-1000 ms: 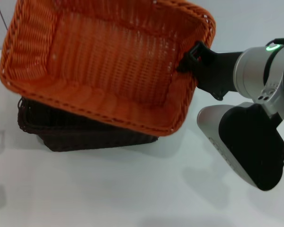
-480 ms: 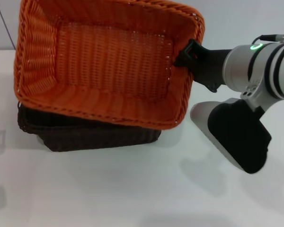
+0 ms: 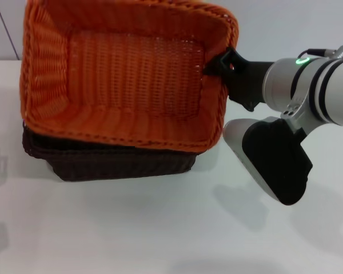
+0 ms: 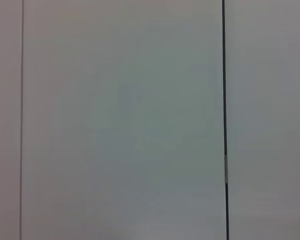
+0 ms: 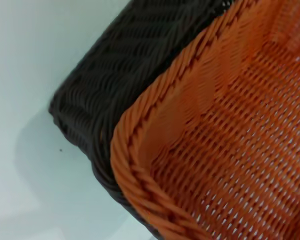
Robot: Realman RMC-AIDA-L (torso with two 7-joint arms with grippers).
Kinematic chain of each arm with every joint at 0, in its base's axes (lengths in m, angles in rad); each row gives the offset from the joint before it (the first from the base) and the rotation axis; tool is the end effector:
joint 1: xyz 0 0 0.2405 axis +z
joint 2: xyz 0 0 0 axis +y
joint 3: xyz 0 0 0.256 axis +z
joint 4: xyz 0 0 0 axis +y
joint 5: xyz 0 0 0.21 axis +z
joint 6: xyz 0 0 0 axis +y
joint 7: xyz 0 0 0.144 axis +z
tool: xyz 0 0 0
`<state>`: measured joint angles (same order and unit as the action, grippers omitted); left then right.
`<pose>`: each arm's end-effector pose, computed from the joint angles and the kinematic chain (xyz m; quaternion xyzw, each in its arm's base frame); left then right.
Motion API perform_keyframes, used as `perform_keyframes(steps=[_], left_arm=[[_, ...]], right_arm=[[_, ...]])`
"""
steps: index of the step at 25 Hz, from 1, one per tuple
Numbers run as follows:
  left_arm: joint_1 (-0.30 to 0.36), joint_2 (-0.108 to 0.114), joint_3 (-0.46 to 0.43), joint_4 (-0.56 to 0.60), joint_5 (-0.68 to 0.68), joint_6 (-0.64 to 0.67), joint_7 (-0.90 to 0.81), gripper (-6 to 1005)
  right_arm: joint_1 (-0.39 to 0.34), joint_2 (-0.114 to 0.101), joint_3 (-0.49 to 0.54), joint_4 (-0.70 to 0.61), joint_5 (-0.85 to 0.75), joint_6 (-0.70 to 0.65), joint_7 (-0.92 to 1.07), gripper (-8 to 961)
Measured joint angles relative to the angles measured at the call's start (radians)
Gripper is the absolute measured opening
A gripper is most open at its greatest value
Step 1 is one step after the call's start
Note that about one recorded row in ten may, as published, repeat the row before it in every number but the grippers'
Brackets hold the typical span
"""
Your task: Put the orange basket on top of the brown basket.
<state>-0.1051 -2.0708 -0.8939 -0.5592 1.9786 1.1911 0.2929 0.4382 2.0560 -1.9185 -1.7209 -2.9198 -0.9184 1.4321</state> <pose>-0.3610 0.2602 0.0067 -0.5452 -0.2818 -0.2331 0.7543 0.0828 0.3520 -0.0242 -0.7438 -0.5339 -0.2801 0.2888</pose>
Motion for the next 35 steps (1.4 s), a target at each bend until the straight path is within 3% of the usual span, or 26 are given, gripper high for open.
perform_keyframes(steps=[10, 17, 20, 25, 26, 27, 28, 30, 31, 32, 33, 35], left_arm=[[-0.005, 0.001, 0.001, -0.001, 0.003, -0.004, 0.002, 726], [-0.006, 0.004, 0.001, 0.000, 0.005, -0.006, 0.004, 726], [-0.006, 0.005, 0.001, 0.002, 0.008, -0.006, 0.006, 726], [-0.001, 0.005, 0.001, 0.002, 0.008, -0.005, 0.008, 726], [0.002, 0.004, 0.001, 0.003, 0.007, -0.003, 0.008, 726], [0.002, 0.004, 0.001, 0.003, 0.007, -0.003, 0.008, 726], [0.006, 0.004, 0.001, 0.004, 0.006, 0.002, 0.008, 726], [0.016, 0.004, -0.002, 0.002, 0.005, 0.009, 0.002, 726], [0.020, 0.004, -0.005, 0.002, 0.004, 0.012, 0.000, 726], [0.020, 0.004, -0.005, 0.002, 0.004, 0.012, 0.000, 726], [0.020, 0.004, -0.005, 0.002, 0.004, 0.012, 0.000, 726], [0.020, 0.004, -0.005, 0.002, 0.004, 0.012, 0.000, 726]], right_arm=[[-0.054, -0.003, -0.045, -0.058, 0.001, -0.025, 0.039, 494], [-0.181, 0.005, -0.110, -0.223, 0.001, -0.097, 0.045, 652], [-0.215, 0.009, -0.153, -0.255, 0.001, -0.115, 0.047, 652], [-0.275, 0.016, -0.326, -0.299, 0.005, -0.113, 0.149, 652], [-0.276, 0.018, -0.361, -0.296, 0.006, -0.089, 0.197, 652], [-0.276, 0.021, -0.398, -0.255, 0.006, 0.024, 0.325, 652], [-0.276, 0.021, -0.398, -0.255, 0.006, 0.024, 0.325, 652], [-0.277, 0.025, -0.392, -0.183, 0.005, 0.200, 0.482, 652], [-0.281, 0.027, -0.373, -0.143, 0.005, 0.315, 0.577, 652], [-0.305, 0.029, -0.309, -0.070, 0.008, 0.522, 0.778, 652], [-0.305, 0.029, -0.309, -0.070, 0.008, 0.522, 0.778, 652], [-0.361, 0.030, -0.217, -0.020, 0.026, 0.708, 0.976, 652]])
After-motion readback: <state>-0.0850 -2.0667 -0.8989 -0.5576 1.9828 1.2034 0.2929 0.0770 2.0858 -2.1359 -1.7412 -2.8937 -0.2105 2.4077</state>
